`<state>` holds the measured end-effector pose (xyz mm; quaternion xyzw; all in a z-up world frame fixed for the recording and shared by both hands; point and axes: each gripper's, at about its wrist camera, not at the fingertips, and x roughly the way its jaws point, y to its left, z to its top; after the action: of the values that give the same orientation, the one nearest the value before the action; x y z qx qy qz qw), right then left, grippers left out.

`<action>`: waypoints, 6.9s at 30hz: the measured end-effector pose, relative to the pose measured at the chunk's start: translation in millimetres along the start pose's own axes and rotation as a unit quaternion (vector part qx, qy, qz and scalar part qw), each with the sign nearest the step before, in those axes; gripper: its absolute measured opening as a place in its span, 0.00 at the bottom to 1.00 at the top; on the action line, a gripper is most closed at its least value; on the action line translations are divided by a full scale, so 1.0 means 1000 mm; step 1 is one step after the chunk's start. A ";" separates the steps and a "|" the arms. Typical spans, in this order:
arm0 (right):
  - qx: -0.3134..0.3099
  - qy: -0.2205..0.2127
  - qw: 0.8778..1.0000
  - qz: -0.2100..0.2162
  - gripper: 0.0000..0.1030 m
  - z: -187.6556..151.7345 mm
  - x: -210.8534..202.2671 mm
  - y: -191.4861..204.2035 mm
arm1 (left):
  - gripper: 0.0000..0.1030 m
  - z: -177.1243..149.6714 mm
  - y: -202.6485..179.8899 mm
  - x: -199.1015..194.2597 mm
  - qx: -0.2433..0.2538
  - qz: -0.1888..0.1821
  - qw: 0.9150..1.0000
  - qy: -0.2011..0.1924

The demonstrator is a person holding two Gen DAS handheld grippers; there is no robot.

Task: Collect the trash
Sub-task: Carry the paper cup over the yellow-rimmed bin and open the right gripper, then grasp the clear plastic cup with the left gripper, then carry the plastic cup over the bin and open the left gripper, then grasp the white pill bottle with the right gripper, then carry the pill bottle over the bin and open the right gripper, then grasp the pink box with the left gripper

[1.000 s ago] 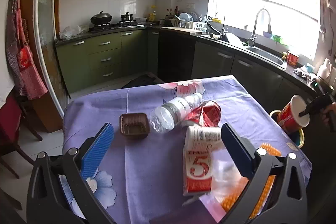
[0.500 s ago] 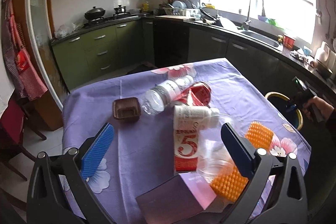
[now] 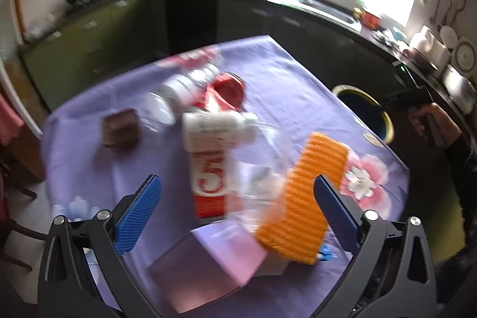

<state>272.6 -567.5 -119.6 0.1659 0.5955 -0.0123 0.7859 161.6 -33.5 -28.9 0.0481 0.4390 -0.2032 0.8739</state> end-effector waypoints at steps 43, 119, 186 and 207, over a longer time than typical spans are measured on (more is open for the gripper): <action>-0.051 -0.037 0.995 0.080 0.43 -0.100 -0.026 0.049 | 0.57 0.054 -0.035 0.042 0.064 -0.002 0.991 0.119; -0.424 -0.036 0.884 0.196 0.62 -0.079 0.001 0.402 | 0.78 -0.019 0.023 -0.091 -0.067 -0.005 0.997 -0.024; -0.067 0.031 0.996 -0.041 0.66 0.016 0.084 0.022 | 0.82 -0.034 -0.024 -0.068 -0.042 -0.035 0.998 -0.003; -0.101 -0.084 0.991 0.037 0.67 -0.141 -0.036 0.071 | 0.86 -0.060 -0.011 -0.059 -0.046 -0.041 0.998 0.019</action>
<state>146.6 -468.4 -101.8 0.1056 0.5187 0.0634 0.8460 80.9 -9.1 -17.9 -0.0061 0.4663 -0.2175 0.8575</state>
